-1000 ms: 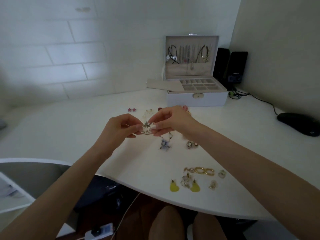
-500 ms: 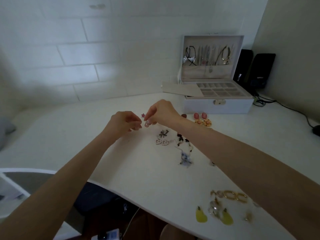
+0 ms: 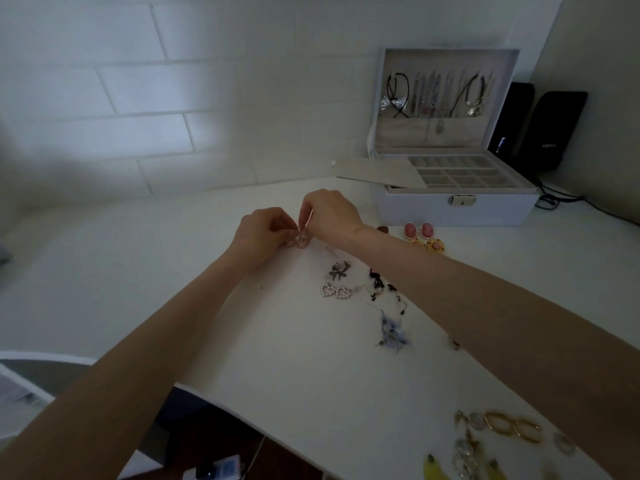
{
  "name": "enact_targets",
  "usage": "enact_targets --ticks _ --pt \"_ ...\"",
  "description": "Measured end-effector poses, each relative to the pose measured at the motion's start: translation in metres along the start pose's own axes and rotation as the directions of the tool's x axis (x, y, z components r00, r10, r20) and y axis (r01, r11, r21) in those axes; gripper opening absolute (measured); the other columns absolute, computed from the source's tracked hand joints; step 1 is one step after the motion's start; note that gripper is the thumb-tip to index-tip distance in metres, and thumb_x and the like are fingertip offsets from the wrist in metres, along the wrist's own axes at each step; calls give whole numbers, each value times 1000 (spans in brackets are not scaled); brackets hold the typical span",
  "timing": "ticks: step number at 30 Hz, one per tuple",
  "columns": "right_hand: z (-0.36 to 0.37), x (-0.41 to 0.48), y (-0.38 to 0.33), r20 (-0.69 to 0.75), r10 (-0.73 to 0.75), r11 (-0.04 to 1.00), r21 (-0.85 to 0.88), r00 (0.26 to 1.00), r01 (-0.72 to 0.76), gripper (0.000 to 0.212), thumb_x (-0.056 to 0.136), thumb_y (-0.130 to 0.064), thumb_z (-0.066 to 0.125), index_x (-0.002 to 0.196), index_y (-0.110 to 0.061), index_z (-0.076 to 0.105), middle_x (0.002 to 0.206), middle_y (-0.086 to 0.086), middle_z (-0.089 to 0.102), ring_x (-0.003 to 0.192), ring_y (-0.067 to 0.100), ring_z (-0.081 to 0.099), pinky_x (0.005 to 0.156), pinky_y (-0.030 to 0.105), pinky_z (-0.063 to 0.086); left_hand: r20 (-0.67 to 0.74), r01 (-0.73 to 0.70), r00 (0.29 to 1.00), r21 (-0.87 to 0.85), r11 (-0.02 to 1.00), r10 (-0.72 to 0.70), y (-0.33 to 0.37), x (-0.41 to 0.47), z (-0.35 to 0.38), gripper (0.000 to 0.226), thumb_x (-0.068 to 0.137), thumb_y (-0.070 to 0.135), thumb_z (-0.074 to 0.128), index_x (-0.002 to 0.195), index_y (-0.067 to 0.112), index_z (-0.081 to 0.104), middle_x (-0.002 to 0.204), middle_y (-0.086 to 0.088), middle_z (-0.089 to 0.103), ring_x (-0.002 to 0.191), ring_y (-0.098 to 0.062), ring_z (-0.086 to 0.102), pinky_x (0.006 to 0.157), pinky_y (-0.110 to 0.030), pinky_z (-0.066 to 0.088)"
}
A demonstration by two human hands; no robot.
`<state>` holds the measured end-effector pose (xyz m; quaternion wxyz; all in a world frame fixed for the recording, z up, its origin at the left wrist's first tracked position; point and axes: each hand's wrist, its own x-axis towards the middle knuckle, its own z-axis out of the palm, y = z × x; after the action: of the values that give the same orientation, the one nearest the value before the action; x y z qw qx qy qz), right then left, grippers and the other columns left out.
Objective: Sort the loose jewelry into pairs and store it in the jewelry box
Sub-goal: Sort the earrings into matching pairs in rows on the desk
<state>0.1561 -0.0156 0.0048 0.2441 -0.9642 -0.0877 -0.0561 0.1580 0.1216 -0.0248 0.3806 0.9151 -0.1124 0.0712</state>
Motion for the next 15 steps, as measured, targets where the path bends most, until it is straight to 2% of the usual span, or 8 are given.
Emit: enact_targets --ticks 5,12,15 --pt "3 3 3 -43 3 999 -32 999 -4 15 77 -7 70 84 -18 62 101 1 66 98 19 59 76 28 40 -56 1 998 -1 1000 -1 0 1 4 11 81 17 69 88 9 63 72 1 65 68 -7 59 65 -16 42" --pt "7 3 4 -68 36 999 -26 997 -38 15 76 -10 69 87 -20 64 106 -1 64 100 19 59 83 32 43 -51 6 999 23 1000 -5 1 -1 3 12 83 16 67 91 7 63 83 -3 67 78 -15 60 66 -22 44" --pt "4 0 4 -65 30 999 -14 997 -31 14 79 -15 70 92 -18 66 108 0 64 102 19 59 82 30 42 -93 7 996 -16 1000 -8 2 -2 1 11 88 11 60 96 5 61 95 -7 66 76 -17 62 72 -28 49"
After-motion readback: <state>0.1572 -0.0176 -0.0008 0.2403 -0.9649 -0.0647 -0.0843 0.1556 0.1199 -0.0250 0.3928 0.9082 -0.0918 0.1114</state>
